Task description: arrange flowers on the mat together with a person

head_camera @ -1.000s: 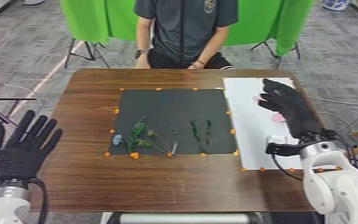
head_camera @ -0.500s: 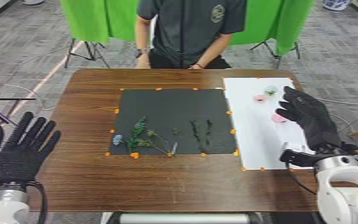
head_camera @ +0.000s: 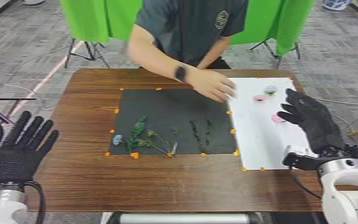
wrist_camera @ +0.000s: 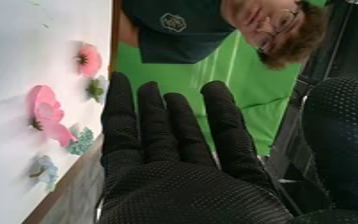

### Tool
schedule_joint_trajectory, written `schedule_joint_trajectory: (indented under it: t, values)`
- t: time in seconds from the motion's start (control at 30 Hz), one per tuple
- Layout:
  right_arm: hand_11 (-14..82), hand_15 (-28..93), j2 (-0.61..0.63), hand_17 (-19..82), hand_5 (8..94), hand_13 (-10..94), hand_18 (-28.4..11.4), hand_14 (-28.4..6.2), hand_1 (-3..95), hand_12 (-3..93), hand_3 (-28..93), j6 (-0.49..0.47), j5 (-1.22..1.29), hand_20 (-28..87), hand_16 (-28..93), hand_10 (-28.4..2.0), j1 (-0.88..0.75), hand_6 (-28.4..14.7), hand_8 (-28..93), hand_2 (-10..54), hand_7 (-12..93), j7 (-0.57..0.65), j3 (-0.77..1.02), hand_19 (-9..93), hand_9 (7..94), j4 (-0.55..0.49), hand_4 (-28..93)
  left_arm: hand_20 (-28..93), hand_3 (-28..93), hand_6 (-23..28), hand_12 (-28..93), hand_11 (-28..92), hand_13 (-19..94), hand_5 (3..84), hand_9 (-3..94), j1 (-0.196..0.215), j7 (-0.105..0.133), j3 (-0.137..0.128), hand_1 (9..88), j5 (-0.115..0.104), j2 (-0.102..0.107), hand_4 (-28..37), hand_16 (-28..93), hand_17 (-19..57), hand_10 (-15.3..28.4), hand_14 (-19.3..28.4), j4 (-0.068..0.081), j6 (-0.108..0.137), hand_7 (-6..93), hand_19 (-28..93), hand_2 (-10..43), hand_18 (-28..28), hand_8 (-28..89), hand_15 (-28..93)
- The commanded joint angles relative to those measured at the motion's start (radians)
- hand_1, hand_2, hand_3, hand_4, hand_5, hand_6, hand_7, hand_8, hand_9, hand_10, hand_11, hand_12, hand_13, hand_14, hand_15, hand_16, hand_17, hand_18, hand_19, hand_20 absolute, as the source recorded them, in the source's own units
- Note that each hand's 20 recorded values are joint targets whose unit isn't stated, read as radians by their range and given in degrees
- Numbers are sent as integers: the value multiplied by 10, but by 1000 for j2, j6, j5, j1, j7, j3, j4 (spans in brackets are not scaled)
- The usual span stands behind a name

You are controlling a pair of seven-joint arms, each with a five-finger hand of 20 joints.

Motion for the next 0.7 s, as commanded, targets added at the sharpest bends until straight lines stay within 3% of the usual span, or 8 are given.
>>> schedule_joint_trajectory:
  t: [0.03, 0.27, 0.4, 0.43, 0.47, 0.57, 0.63, 0.7]
  values:
    - [31, 136, 2, 157, 333, 257, -144, -124, 173, 144, 786, 10, -14, 132, 162, -167, -6, -61, -95, 75, 132, -3, -3, 323, 260, -9, -266, 126, 720, 74, 82, 177, 288, 411, 369, 6, -11, -3, 253, 6, -4, -283, -46, -56, 154, 148, 0, 3, 101, 295, 87, 141, -99, 252]
    - [26, 132, -14, 156, 325, 253, -144, -125, 180, 144, 787, -20, -28, 129, 167, -167, -32, -62, -94, 66, 131, -14, 33, 323, 254, -33, -261, 126, 718, 74, 82, 177, 288, 412, 369, -2, -21, 3, 252, 9, -1, -283, -48, -56, 154, 148, 3, 2, 101, 297, 94, 141, -99, 253]
    - [25, 129, -31, 155, 324, 250, -143, -124, 183, 144, 787, -54, -92, 128, 167, -167, -49, -61, -94, 61, 132, -40, 53, 321, 254, -43, -260, 126, 718, 74, 82, 178, 288, 413, 369, 1, -13, 1, 251, 2, -4, -283, -48, -56, 155, 148, 2, 9, 102, 298, 97, 141, -100, 253]
    - [25, 127, 30, 154, 325, 248, -142, -119, 184, 143, 788, 50, -99, 127, 166, -165, 38, -61, -94, 60, 132, -11, -66, 319, 255, 3, -259, 126, 717, 74, 82, 178, 288, 413, 369, 2, -14, 0, 250, 1, -4, -283, -49, -56, 154, 148, 1, 11, 101, 298, 99, 142, -100, 253]
    - [25, 121, 35, 152, 326, 244, -140, -114, 183, 143, 790, 64, -94, 126, 163, -162, 46, -59, -95, 56, 132, -12, -81, 316, 256, 8, -257, 125, 717, 74, 82, 178, 288, 413, 369, 4, -16, -2, 249, 3, -3, -283, -49, -56, 154, 148, 0, 8, 101, 297, 100, 142, -100, 253]
    - [32, 74, 28, 115, 339, 210, -120, -87, 183, 134, 794, 42, -101, 116, 136, -146, -14, -49, -101, 51, 142, -25, -38, 326, 275, -23, -256, 125, 717, 75, 82, 179, 288, 414, 370, 10, -15, -3, 248, 4, 2, -283, -49, -56, 154, 148, -1, 3, 102, 298, 103, 141, -99, 253]
    - [37, 57, 15, 112, 347, 207, -111, -73, 184, 127, 796, 40, -103, 102, 118, -126, -41, -46, -103, 49, 143, -15, -24, 317, 287, -33, -257, 125, 718, 75, 82, 179, 288, 414, 370, -3, -16, 8, 247, -1, -8, -283, -49, -56, 154, 148, 4, 17, 102, 298, 104, 141, -100, 253]
    - [42, 49, 15, 114, 351, 210, -104, -69, 185, 124, 797, 7, -80, 93, 108, -121, -33, -43, -104, 47, 143, -13, -9, 309, 292, -33, -258, 125, 719, 75, 82, 180, 288, 414, 370, 13, -14, 7, 246, -5, -11, -283, -48, -56, 154, 149, 2, 5, 103, 298, 104, 141, -100, 254]
